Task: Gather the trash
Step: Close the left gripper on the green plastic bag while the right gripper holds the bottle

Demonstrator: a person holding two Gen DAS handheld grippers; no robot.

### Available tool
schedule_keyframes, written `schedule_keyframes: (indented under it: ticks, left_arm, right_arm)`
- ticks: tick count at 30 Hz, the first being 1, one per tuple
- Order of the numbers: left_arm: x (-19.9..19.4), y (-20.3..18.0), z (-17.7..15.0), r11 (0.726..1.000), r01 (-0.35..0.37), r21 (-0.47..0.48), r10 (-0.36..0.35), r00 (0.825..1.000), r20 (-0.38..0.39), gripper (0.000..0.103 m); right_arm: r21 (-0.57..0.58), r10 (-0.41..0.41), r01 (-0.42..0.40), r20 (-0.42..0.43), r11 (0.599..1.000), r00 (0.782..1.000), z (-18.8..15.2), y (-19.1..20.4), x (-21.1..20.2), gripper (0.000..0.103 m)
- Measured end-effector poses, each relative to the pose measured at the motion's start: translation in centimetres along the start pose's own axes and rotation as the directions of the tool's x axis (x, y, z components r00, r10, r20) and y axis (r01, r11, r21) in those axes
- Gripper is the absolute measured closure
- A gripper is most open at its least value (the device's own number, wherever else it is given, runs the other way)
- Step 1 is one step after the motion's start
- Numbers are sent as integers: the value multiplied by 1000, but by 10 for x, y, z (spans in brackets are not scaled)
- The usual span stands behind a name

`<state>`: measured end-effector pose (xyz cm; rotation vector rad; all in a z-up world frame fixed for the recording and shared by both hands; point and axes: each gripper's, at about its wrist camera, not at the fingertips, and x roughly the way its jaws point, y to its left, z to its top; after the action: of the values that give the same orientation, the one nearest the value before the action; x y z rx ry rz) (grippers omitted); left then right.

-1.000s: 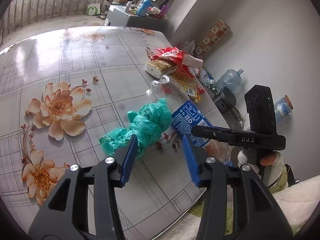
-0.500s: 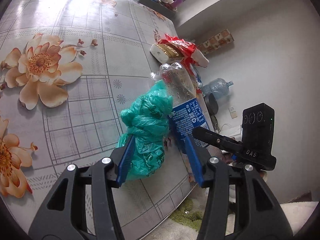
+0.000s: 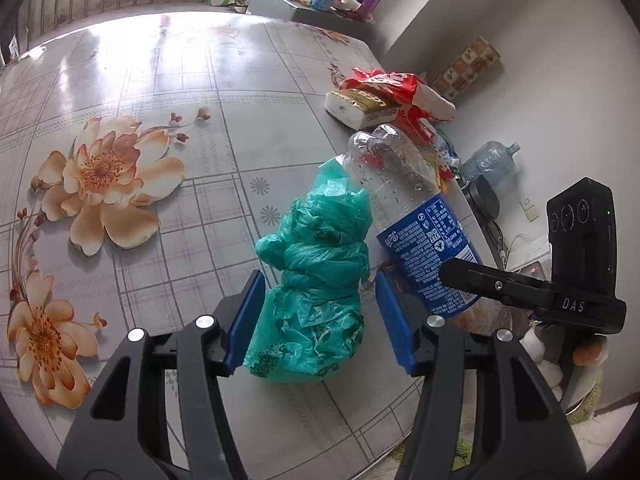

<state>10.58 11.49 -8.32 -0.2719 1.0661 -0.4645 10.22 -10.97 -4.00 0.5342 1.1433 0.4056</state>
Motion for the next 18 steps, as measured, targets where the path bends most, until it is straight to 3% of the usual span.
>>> schedule_keyframes:
  ticks: [18]
  left_arm:
    - [7,-19,-6,992,-77,97,73,996,42,59]
  right_arm:
    - [2,11,-11,-40,1000,999,1,6,14,36]
